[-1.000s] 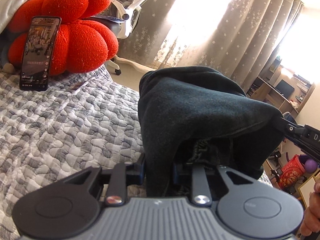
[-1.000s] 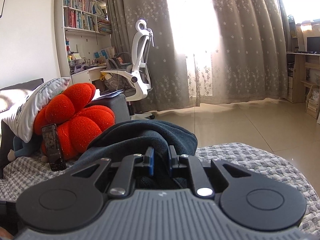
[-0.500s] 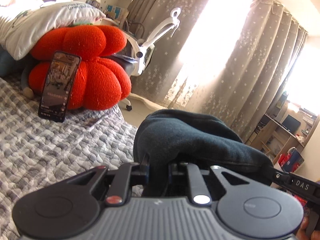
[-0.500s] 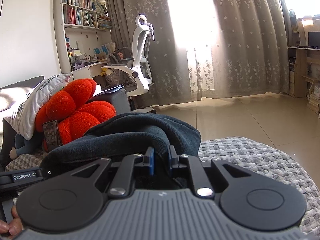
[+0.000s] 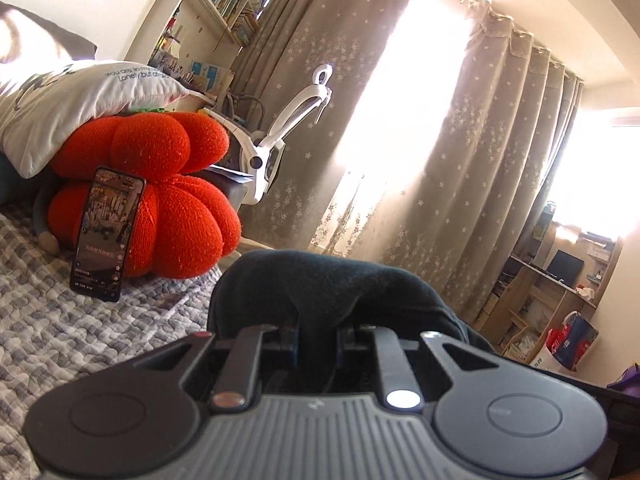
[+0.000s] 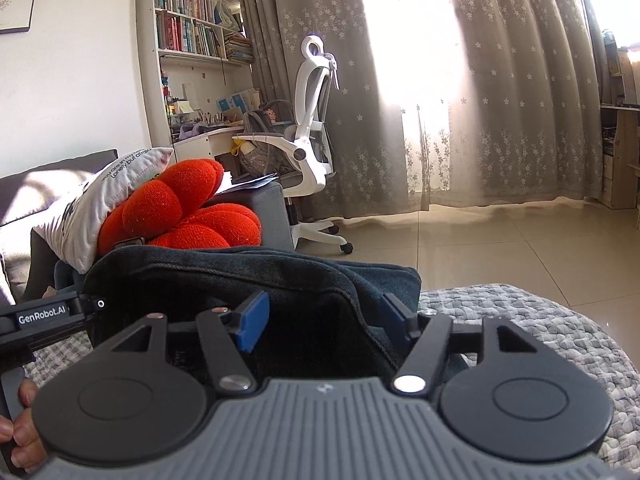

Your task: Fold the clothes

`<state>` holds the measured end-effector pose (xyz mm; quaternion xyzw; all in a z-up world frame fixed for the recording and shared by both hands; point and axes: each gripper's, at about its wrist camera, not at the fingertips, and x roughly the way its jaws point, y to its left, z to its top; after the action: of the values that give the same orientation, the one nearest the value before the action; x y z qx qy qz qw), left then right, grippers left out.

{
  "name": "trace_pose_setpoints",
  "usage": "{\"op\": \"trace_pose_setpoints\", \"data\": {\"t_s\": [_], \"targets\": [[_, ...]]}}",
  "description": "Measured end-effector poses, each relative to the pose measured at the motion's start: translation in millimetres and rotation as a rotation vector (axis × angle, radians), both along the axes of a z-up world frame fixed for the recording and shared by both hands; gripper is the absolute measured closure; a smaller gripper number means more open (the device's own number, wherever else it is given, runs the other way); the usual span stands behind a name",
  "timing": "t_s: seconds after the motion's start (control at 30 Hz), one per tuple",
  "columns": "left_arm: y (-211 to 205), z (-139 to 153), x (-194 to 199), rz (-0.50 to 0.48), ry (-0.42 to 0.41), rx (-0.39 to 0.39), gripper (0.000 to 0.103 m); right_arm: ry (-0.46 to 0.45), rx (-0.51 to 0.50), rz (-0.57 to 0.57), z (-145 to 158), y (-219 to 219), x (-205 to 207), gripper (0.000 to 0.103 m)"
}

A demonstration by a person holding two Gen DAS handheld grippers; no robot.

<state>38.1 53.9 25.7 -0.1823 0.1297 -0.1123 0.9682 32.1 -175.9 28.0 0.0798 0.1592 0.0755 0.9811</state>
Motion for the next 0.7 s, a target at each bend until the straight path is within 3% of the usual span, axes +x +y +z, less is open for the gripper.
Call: {"op": "trace_pose_setpoints", "data": {"t_s": [0.27,0.7], "targets": [[-13.6,8.0,-13.5,-0.043,-0.102,0.078,0.088,-0.024,-0.010,0.029,-0.1,1.4,-2.4,0.032],[-2.8,11.7,-16.9,0.031,-0.144,0.107,0.088,-0.030,-0.022,0.034,-2.5,1.6,-3.9,0.031]]}}
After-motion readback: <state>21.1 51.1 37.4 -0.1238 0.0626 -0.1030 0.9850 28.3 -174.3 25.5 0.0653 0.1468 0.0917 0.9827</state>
